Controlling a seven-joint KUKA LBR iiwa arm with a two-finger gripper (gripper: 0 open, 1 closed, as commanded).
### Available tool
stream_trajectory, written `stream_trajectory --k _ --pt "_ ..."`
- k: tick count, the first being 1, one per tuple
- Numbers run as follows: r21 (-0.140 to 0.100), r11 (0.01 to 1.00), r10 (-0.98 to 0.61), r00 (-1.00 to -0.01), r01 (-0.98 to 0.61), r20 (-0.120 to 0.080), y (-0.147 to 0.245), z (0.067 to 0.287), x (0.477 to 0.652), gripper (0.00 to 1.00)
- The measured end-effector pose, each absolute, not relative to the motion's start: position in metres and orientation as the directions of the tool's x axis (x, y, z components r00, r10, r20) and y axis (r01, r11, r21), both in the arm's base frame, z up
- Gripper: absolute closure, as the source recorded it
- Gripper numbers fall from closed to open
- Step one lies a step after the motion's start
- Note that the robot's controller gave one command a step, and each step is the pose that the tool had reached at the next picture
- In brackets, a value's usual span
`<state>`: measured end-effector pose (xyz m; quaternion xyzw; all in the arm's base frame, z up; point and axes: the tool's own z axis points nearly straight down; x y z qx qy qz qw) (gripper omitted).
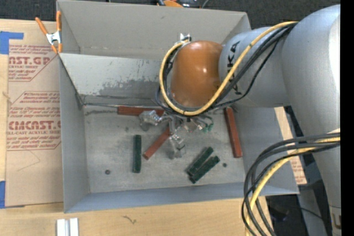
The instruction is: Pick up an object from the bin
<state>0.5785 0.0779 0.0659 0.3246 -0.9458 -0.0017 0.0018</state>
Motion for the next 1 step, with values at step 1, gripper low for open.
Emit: stream_trajectory --k 1 --pt "0.002 0.790 -0.614 -0.790 -0.614 -0.003 0.0784 0.0714 0.5805 1.00"
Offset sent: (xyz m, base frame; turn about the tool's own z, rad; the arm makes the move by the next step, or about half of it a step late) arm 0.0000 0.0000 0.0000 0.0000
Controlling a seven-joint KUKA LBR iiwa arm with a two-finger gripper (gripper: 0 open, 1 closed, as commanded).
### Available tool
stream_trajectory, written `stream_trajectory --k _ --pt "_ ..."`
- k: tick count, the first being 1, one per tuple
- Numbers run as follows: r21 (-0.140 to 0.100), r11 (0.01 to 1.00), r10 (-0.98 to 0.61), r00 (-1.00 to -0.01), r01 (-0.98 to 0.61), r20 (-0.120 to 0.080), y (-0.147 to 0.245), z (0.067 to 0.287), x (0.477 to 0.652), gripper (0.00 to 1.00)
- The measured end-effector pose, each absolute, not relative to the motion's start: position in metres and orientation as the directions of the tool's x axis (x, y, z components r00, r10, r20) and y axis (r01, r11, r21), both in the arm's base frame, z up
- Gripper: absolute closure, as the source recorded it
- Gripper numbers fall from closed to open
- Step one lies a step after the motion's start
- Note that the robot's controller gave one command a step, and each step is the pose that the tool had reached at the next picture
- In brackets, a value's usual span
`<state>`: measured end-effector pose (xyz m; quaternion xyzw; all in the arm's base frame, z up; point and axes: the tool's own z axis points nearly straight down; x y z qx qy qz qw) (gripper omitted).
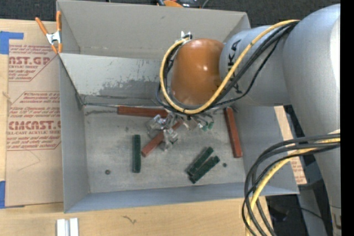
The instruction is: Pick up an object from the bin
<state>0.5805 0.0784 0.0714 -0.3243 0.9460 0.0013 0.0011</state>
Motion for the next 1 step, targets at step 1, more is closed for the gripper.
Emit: stream_trajectory --k 1 --pt "-0.007 0.779 -0.627 -0.779 -0.627 -0.010 0.0605 0.2663 0.5728 1.00"
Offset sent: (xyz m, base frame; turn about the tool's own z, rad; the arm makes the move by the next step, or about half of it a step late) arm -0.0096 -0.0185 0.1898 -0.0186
